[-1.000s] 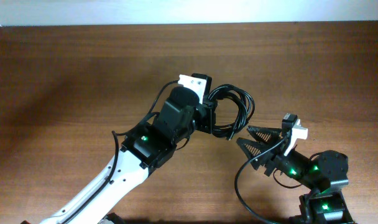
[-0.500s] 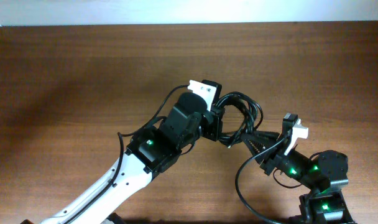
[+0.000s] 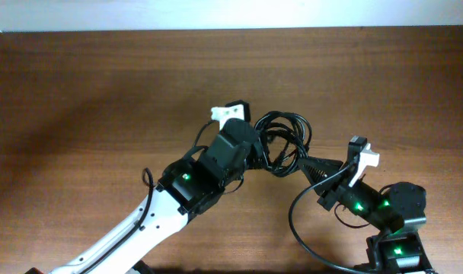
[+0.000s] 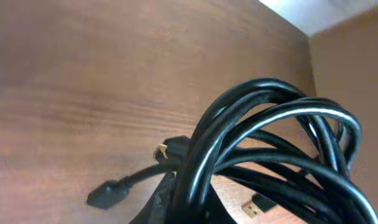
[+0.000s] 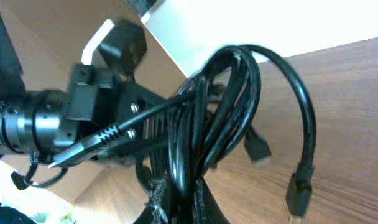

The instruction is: Untangle cables

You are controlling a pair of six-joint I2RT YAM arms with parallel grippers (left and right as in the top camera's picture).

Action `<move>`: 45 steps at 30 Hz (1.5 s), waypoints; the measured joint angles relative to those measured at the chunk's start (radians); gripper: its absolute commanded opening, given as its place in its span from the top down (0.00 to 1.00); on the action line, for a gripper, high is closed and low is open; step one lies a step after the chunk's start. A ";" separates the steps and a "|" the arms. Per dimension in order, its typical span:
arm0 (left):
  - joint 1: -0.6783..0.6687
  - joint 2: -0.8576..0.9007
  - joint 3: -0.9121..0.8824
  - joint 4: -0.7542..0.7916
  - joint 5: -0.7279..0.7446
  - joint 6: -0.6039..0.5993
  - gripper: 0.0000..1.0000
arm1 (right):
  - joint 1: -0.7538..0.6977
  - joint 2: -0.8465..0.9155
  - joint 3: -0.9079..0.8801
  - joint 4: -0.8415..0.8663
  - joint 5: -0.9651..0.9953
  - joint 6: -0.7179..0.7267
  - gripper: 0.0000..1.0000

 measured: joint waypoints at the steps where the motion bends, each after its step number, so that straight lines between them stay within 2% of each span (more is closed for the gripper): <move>1: -0.002 0.000 0.000 -0.019 -0.003 -0.051 1.00 | 0.000 0.000 0.000 0.005 0.000 0.008 0.96; 3: -0.007 0.000 0.000 -0.065 -0.007 -0.166 1.00 | 0.000 0.005 0.000 0.009 -0.001 0.024 0.96; 7: -0.010 0.000 0.002 -0.122 -0.001 -0.309 1.00 | 0.000 0.008 0.000 0.007 0.005 0.087 0.96; 10: -0.001 0.000 0.002 -0.134 -0.038 -0.382 1.00 | 0.000 0.005 0.002 -0.087 0.058 0.110 0.96; 14: 0.000 0.000 0.002 -0.110 -0.053 -0.439 1.00 | 0.001 0.003 0.003 -0.131 0.106 0.117 0.96; 18: 0.000 0.000 -0.003 0.004 -0.060 -0.446 1.00 | 0.001 0.002 0.005 -0.155 0.140 0.121 0.96; 19: 0.001 0.001 -0.006 0.073 -0.060 -0.446 1.00 | 0.001 0.000 0.005 -0.154 0.154 0.121 0.89; 20: 0.002 0.003 -0.006 0.105 -0.063 -0.444 1.00 | 0.001 -0.001 0.005 -0.154 0.158 0.121 0.57; 22: 0.010 0.004 -0.006 0.136 -0.093 -0.383 1.00 | 0.000 0.000 0.005 -0.170 0.159 0.121 0.34; 28: 0.016 0.004 -0.005 0.030 -0.112 -0.080 1.00 | 0.000 0.000 0.005 -0.169 0.159 0.121 0.30; 32: 0.015 0.004 -0.005 -0.014 -0.103 0.047 1.00 | 0.000 0.000 0.005 -0.126 0.143 0.098 0.31; 37: 0.015 0.004 -0.005 0.043 -0.005 0.153 1.00 | 0.000 0.001 0.005 -0.098 0.101 0.057 0.42; 39: 0.015 0.004 -0.005 0.044 0.018 0.169 1.00 | 0.000 0.001 0.005 -0.098 0.100 0.056 0.53; 42: 0.015 0.004 -0.005 0.058 0.051 0.173 1.00 | 0.000 0.001 0.005 -0.098 0.093 0.052 0.61; 43: 0.015 0.004 -0.005 0.058 0.058 0.173 1.00 | 0.000 0.001 0.005 -0.098 0.093 0.053 0.66; 44: 0.015 0.004 -0.005 0.058 0.063 0.173 1.00 | 0.000 0.001 0.005 -0.098 0.093 0.049 0.79; 45: 0.015 0.004 -0.005 0.058 0.066 0.173 1.00 | 0.000 0.001 0.005 -0.098 0.091 0.054 0.87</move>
